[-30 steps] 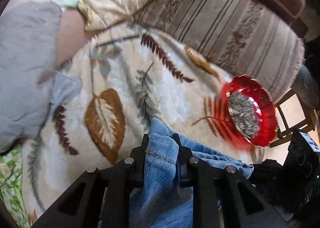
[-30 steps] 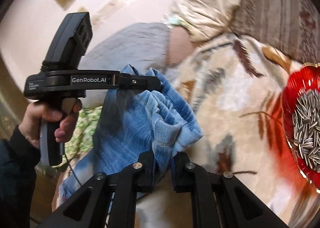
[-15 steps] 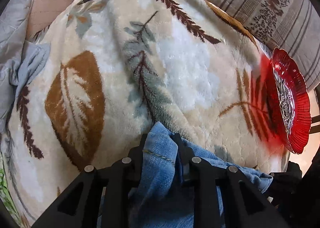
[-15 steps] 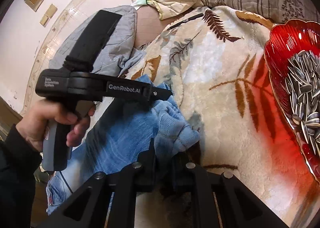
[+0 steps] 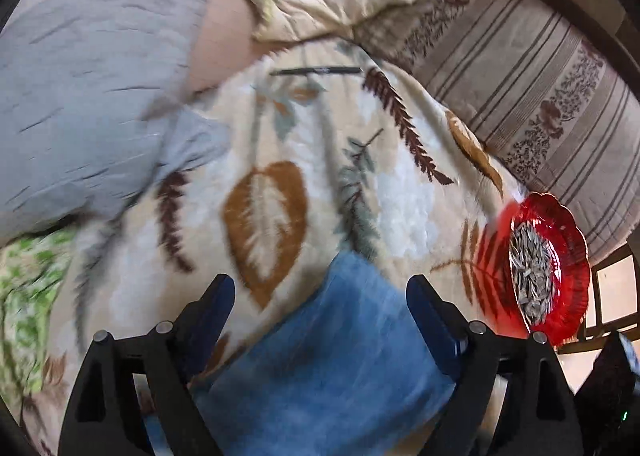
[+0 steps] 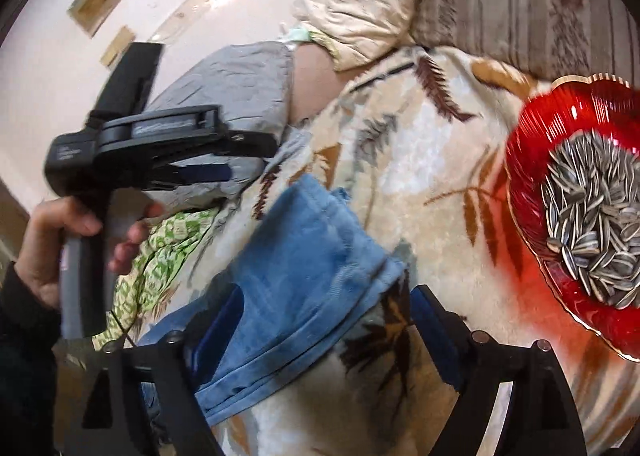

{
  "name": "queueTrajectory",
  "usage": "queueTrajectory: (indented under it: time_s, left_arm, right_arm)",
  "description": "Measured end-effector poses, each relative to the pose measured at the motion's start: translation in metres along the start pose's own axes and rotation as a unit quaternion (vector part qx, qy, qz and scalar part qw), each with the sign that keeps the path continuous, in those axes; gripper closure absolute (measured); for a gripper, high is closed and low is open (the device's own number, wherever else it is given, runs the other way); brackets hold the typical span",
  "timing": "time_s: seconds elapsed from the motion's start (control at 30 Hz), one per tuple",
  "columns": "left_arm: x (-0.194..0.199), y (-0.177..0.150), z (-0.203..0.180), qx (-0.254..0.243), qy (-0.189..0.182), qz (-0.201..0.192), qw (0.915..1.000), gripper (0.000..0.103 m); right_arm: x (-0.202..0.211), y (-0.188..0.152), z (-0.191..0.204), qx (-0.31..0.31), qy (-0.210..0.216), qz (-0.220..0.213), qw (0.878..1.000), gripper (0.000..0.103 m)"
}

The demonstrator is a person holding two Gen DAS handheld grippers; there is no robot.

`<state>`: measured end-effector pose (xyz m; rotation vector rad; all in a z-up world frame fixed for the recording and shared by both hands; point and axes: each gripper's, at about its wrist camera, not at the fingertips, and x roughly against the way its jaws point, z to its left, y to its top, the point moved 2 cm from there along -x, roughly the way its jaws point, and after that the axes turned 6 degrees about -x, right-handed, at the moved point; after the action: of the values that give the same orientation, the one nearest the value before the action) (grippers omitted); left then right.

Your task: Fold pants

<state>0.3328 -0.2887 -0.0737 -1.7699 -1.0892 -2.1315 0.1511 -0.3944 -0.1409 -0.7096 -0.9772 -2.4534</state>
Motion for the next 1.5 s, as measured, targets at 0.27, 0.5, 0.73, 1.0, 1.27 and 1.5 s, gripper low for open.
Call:
queueTrajectory:
  time_s: [0.27,0.5,0.73,1.0,1.27,1.5]
  left_arm:
    - [0.099,-0.079,0.034,0.028,0.074,-0.022,0.9967,0.015]
    - [0.154,-0.154,0.055,0.051,0.114,-0.03,0.9917,0.015]
    - [0.176,-0.227,0.086,0.118,0.138,-0.031,0.9829,0.015]
    - [0.179,-0.335,0.109,0.232,0.165,-0.012,0.9584,0.015]
    - [0.161,-0.443,0.136,0.391,0.15,-0.018,0.9078,0.015]
    - [0.14,-0.472,0.15,0.449,0.128,-0.047,0.8832,0.008]
  right_arm:
    - [0.019,-0.007,0.02,0.032,0.017,0.005,0.999,0.016]
    - [0.02,-0.011,0.026,0.031,0.019,0.019,0.999,0.016]
    - [0.021,-0.021,0.035,0.053,0.017,0.033,0.998,0.016]
    - [0.008,-0.064,0.104,0.21,0.083,0.096,0.97,0.016]
    - [-0.016,-0.16,0.196,0.49,0.115,0.15,0.851,0.016]
    - [-0.054,-0.223,0.239,0.616,0.091,0.164,0.765,0.016]
